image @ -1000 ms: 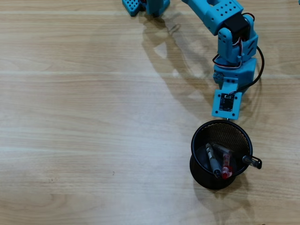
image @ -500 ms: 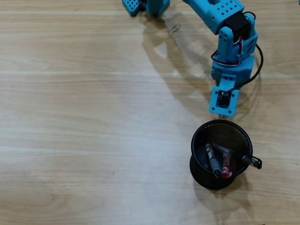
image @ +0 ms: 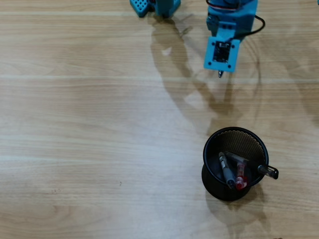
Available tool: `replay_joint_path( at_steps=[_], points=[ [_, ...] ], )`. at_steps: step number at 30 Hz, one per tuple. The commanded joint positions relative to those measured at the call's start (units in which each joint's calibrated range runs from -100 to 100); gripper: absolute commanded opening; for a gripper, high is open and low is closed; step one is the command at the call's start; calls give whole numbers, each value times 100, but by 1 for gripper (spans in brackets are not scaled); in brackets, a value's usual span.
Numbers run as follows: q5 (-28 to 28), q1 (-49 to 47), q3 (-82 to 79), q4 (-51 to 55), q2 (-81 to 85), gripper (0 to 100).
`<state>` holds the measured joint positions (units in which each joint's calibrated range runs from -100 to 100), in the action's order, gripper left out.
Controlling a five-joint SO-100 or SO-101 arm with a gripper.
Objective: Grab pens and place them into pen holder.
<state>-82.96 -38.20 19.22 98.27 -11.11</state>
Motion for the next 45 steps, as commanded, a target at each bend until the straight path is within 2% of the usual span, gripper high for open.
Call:
replay_joint_path(
  at_steps=[1, 5, 10, 16, 26, 33, 45],
  points=[
    [54, 112, -737, 52, 1099, 2],
    [64, 203, -1404, 52, 1712, 2],
    [394, 421, -1557, -85, 2123, 2],
    [1410, 884, -1602, -1988, 2258, 2],
    [2507, 993, -1602, -5122, 2182, 2],
    [2817, 993, -1602, -6482, 2006, 2],
    [2833, 1192, -1584, -9694, 511, 2]
  ],
)
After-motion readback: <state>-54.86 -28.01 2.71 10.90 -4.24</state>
